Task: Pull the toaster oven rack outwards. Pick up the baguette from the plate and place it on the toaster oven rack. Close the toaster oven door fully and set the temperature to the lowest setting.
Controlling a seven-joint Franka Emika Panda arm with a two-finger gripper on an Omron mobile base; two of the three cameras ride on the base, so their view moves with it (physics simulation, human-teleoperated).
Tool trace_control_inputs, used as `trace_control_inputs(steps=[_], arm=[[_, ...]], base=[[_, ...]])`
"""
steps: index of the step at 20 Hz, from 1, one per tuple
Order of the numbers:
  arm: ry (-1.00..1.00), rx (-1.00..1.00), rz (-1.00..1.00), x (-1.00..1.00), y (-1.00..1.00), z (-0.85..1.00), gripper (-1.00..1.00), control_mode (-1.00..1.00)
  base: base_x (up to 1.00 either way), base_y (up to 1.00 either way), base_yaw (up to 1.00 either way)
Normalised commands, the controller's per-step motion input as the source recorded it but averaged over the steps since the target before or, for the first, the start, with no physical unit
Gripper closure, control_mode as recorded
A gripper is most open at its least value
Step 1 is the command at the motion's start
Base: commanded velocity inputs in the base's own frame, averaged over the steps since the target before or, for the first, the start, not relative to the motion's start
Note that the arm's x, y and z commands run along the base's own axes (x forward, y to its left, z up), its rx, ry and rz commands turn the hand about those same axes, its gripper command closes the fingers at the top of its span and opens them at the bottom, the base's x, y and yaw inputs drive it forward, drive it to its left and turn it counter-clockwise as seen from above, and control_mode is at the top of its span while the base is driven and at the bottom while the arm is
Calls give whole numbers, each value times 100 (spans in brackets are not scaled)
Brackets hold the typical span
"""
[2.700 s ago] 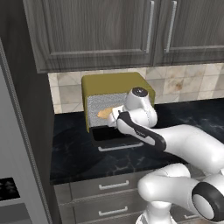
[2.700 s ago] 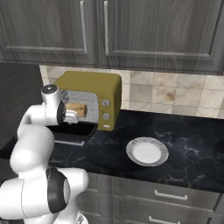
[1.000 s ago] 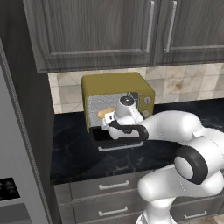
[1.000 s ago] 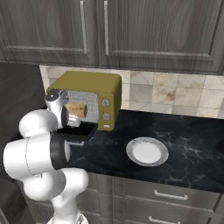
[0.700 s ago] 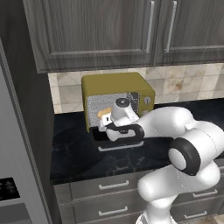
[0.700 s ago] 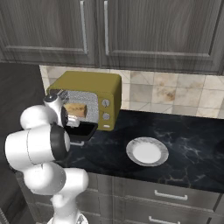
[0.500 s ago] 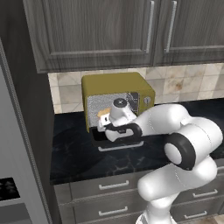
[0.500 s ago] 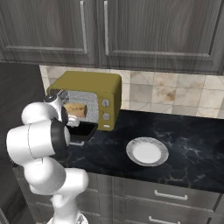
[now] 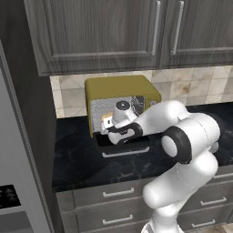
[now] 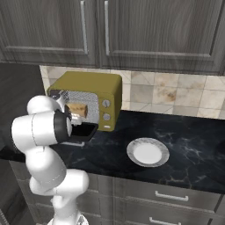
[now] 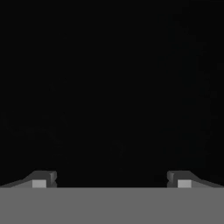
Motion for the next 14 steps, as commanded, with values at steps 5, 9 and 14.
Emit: trace_control_inputs(steps=[5, 9, 14], arm=[[-3, 0, -1, 28, 0, -13, -100, -100], [-5, 0, -1, 24, 0, -18, -100, -100], [-10, 0, -4, 19, 0, -4, -100, -100]], base=[[0, 0, 0], [0, 0, 0], [0, 0, 0]])
